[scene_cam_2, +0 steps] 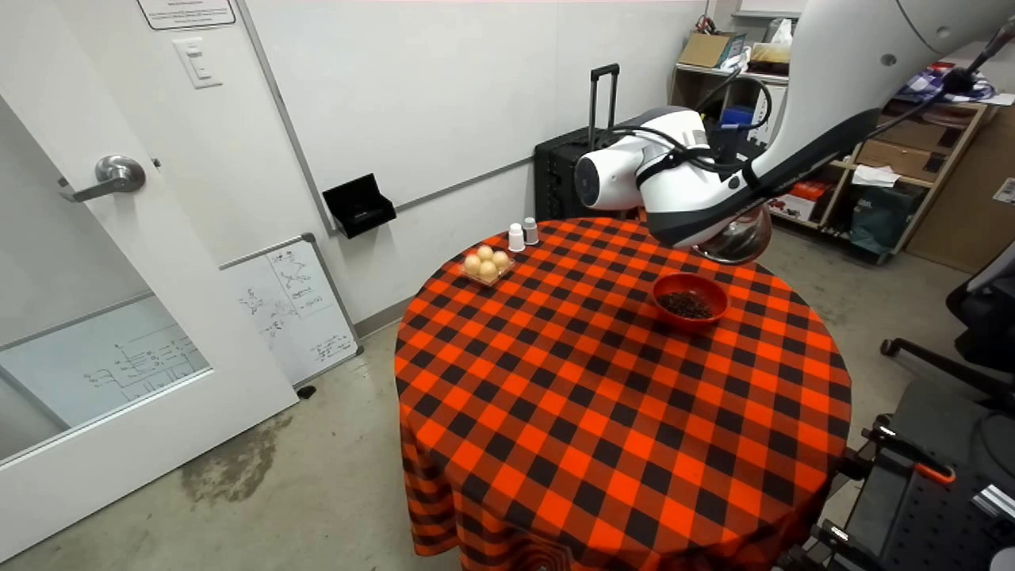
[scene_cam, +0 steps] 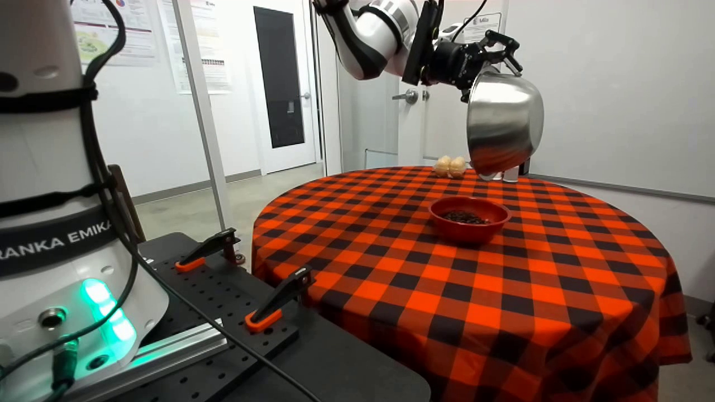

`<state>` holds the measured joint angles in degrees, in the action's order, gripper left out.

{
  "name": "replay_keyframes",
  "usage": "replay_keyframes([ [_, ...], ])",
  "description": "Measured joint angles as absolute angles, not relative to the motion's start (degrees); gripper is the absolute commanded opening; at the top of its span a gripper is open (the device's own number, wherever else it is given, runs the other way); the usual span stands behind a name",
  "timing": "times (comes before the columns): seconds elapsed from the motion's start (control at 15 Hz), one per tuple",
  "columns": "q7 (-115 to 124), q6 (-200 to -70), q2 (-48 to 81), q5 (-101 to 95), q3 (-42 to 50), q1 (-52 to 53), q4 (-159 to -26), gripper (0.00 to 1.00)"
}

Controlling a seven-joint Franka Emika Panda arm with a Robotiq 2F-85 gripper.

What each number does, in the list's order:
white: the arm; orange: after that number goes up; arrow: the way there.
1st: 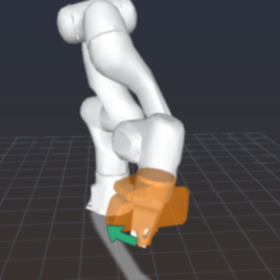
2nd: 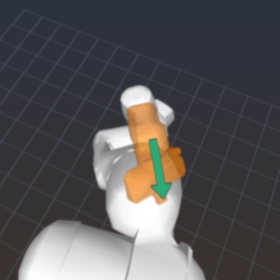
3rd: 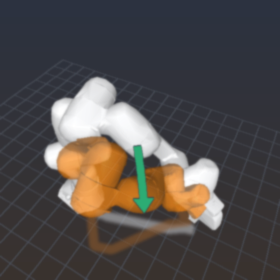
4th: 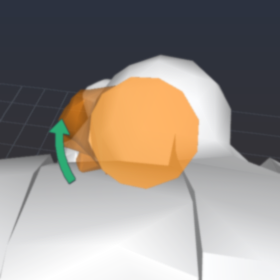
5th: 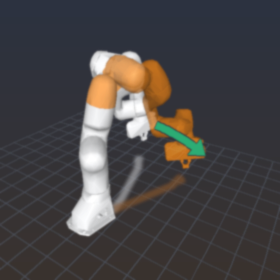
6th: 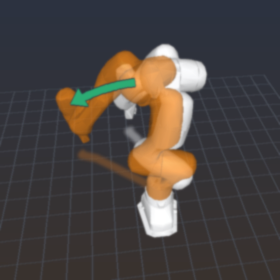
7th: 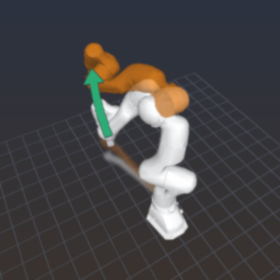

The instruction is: Pour the contents from the silver bowl to the orange bowl

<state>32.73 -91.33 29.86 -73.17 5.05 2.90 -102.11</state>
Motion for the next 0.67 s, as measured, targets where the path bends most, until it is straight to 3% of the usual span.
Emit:
replay_keyframes([
  [0.67,29.1,-93.5,28.6,-66.1,2.3,-0.5,-102.2,0.02],
])
